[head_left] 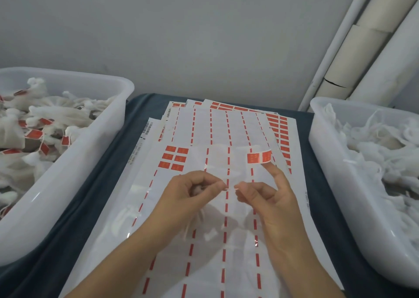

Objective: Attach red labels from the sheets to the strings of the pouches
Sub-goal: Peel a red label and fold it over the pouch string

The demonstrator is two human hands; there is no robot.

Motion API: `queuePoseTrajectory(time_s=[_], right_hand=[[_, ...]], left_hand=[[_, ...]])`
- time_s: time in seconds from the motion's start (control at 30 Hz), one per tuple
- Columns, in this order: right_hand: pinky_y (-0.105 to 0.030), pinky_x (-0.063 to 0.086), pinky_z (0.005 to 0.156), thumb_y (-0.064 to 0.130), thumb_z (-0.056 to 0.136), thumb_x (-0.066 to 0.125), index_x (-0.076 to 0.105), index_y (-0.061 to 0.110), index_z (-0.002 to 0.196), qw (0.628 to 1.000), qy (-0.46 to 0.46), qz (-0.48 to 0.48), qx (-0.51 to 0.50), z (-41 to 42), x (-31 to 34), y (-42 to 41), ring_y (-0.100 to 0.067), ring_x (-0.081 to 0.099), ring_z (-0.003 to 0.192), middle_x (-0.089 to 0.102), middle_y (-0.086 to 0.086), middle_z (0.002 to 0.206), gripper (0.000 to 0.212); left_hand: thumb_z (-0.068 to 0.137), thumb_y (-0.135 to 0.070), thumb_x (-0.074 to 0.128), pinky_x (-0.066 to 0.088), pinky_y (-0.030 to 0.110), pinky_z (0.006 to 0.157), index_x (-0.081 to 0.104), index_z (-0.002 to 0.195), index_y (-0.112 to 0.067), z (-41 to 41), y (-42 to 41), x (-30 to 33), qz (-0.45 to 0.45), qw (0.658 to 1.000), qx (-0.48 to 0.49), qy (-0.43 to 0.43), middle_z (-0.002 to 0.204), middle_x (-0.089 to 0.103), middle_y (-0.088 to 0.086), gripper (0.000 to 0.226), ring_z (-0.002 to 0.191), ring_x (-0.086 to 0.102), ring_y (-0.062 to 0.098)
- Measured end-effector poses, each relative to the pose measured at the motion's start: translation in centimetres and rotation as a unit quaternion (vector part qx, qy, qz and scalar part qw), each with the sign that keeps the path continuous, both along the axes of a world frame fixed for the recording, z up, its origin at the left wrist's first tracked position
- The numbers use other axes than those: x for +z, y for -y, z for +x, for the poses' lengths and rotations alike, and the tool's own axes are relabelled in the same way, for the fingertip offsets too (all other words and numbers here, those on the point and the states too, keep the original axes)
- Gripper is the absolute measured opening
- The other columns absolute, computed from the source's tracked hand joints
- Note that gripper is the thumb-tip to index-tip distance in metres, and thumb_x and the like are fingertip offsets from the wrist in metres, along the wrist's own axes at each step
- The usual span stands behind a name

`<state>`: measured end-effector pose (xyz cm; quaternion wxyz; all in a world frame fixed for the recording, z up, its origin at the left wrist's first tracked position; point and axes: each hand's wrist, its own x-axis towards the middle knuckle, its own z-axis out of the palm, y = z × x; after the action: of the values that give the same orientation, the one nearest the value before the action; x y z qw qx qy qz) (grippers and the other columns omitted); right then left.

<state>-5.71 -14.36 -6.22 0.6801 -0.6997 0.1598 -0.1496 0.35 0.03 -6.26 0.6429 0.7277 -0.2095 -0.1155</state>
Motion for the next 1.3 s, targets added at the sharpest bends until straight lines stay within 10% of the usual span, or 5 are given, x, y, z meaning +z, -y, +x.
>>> queuePoseTrajectory(time_s=[0.27,0.4,0.53,1.3], right_hand=[[-0.012,0.051,0.062,0.047,0.063,0.068,0.046,0.045,0.112,0.999,-0.003,0.009,-0.045,-0.1,0.1,0.4,0.001,0.067,0.085,0.069,0.025,0.090,0.054],[-0.015,0.044,0.082,0.068,0.054,0.069,0.056,0.057,0.097,0.997,0.019,-0.077,-0.015,-0.7,1.2,1.0,0.006,0.053,0.108,0.051,0.037,0.118,0.046],[-0.018,0.029,0.094,0.059,0.062,0.061,0.070,0.032,0.080,0.985,0.015,-0.122,0.119,-0.7,0.8,0.4,0.019,0.042,0.112,0.052,0.040,0.115,0.034],[-0.002,0.045,0.069,0.043,0.070,0.058,0.061,0.035,0.076,0.960,0.054,-0.244,0.123,-0.3,-0.3,1.0,0.006,0.063,0.082,0.066,0.026,0.083,0.010]], left_hand=[[0.078,-0.029,0.068,0.041,-0.001,0.060,0.069,0.070,-0.030,0.3,0.0,-0.1,0.024,0.999,0.044,-0.016,0.073,0.067,-0.023,0.009,0.075,0.058,-0.010],[0.080,-0.023,0.068,0.041,0.000,0.056,0.069,0.069,-0.028,0.7,-0.4,-0.1,0.033,0.998,0.050,-0.024,0.073,0.067,-0.022,0.013,0.073,0.058,-0.010],[0.080,-0.025,0.067,0.041,0.000,0.058,0.068,0.064,-0.034,0.4,-0.3,-0.3,0.054,0.998,0.018,0.001,0.071,0.066,-0.021,0.019,0.070,0.059,-0.008],[0.079,-0.034,0.063,0.042,0.000,0.061,0.066,0.065,-0.040,0.1,-0.3,0.4,0.090,0.995,-0.028,0.016,0.073,0.065,-0.022,0.016,0.074,0.058,-0.008]])
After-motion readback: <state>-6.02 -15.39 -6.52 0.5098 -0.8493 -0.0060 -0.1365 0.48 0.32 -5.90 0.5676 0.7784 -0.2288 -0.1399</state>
